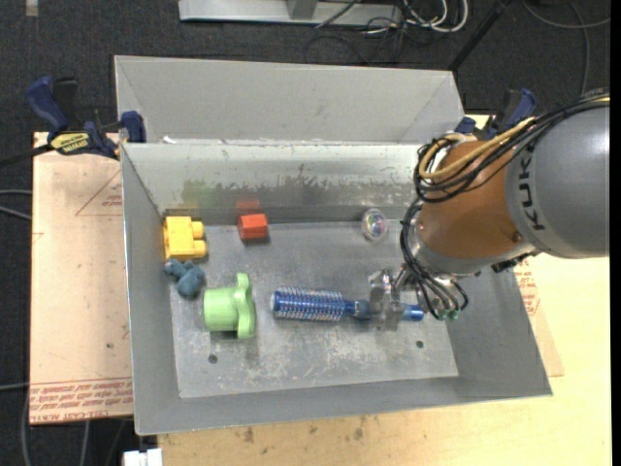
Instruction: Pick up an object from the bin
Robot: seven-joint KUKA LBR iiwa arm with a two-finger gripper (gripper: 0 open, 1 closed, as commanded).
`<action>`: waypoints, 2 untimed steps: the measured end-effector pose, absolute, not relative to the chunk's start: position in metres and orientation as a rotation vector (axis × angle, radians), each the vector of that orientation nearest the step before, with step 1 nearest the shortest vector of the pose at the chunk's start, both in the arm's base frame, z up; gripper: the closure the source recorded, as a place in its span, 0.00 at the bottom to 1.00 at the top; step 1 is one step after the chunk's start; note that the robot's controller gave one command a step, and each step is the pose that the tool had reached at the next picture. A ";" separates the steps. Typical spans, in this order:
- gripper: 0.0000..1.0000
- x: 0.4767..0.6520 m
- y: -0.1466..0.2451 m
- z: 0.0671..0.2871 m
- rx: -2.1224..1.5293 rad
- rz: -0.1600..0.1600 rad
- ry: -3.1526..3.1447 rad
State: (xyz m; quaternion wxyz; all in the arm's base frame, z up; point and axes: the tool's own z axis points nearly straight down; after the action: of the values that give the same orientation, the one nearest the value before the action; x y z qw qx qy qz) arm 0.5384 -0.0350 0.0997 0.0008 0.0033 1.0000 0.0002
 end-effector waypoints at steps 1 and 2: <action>1.00 0.543 -0.015 0.352 0.061 0.001 3.128; 1.00 0.530 -0.032 0.240 -0.330 0.002 3.128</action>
Offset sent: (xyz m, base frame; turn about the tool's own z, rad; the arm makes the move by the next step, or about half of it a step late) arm 0.0021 0.0191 0.2477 0.0352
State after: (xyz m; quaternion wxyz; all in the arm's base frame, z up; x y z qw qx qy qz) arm 0.5301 -0.0324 0.2404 -0.0019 -0.1050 0.9945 0.0007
